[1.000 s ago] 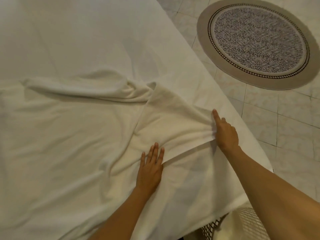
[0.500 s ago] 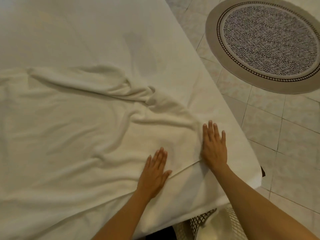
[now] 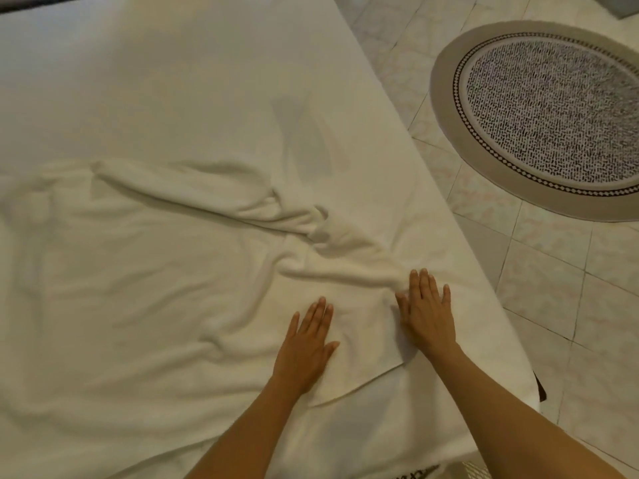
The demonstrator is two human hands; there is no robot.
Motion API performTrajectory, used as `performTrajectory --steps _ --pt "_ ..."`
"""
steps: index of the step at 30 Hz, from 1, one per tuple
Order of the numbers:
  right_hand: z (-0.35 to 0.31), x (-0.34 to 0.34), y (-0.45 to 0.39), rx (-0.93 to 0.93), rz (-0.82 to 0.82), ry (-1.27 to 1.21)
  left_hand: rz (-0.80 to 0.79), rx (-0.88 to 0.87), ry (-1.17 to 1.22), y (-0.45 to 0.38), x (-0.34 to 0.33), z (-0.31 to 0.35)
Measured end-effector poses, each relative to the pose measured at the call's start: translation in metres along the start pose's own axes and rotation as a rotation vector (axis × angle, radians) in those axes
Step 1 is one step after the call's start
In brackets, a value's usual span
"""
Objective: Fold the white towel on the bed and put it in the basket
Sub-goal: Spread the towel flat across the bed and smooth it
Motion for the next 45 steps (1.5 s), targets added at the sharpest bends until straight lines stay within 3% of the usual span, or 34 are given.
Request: performTrajectory --steps 5,15,19,23,28,31,35,41,45 --pt "-0.052 0.023 -0.050 0.057 -0.005 -0.046 0.066 0.012 -0.088 -0.065 0.045 -0.072" --pt "-0.179 -0.002 -0.145 0.138 -0.117 -0.272 0.120 0.231 -0.070 -0.185 0.105 -0.218" --pt "-0.194 -0.033 -0.154 0.178 -0.189 -0.230 0.025 0.234 -0.020 -0.223 0.102 -0.240" --pt "-0.190 -0.061 -0.145 0.227 -0.086 -0.154 -0.072 0.284 0.174 -0.247 0.093 -0.240" --pt "-0.190 -0.068 -0.144 0.220 -0.013 -0.137 -0.173 0.361 0.151 -0.247 0.076 -0.236" --pt "-0.195 -0.057 -0.142 0.273 0.113 -0.128 -0.096 0.427 0.233 -0.241 0.082 -0.232" --pt "-0.207 -0.040 -0.137 0.418 0.161 -0.156 0.048 0.418 0.039 -0.230 0.096 -0.232" --pt "-0.208 -0.033 -0.111 0.597 0.209 -0.122 0.341 0.404 -0.018 -0.168 0.090 -0.246" --pt "-0.210 -0.051 -0.080 0.706 0.091 -0.055 0.363 0.359 -0.062 -0.128 0.083 -0.257"
Point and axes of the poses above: each hand's wrist, its own y-axis away from the middle knuckle, its own x-axis out of the back of the hand, z = x × y, the point moved 4 cm from there along -y, towards the middle knuckle, and after that the axes turned 15 degrees about -y, right-handed, at the moved point
